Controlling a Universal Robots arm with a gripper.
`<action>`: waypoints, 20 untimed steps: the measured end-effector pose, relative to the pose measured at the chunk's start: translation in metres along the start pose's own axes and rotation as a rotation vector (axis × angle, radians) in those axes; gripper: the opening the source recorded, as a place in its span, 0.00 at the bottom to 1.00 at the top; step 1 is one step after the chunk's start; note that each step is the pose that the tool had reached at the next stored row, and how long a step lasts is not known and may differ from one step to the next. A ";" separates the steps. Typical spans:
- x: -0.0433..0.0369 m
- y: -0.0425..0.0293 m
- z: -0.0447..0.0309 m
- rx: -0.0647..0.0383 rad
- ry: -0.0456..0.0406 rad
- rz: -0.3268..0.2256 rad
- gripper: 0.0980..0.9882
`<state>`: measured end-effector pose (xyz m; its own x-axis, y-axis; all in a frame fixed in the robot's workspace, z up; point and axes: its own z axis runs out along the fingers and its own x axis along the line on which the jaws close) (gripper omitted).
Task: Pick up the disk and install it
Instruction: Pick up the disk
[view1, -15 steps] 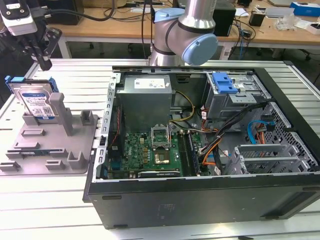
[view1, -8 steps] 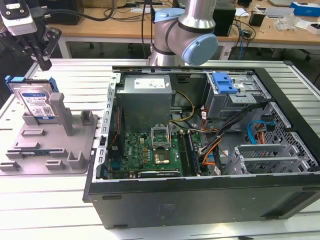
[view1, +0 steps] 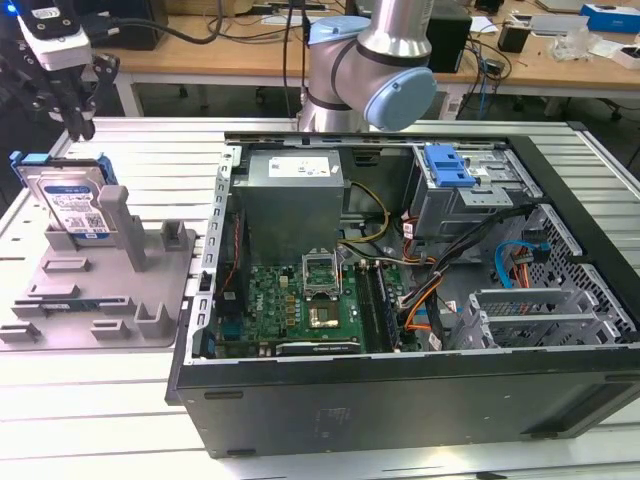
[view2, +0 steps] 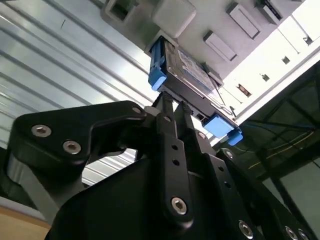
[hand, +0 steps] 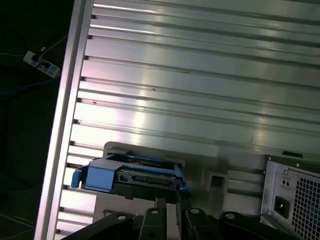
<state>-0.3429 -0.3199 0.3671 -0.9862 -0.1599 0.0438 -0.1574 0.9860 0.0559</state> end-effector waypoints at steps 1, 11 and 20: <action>0.0000 0.0000 -0.0001 -0.001 0.0039 -0.010 0.15; -0.0002 0.0009 -0.0004 0.003 0.0321 -0.170 0.50; -0.0001 0.0010 -0.0004 0.021 0.0230 -0.378 0.50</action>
<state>-0.3429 -0.3189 0.3675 -0.8570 -0.5133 0.0464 -0.5111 0.8580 0.0518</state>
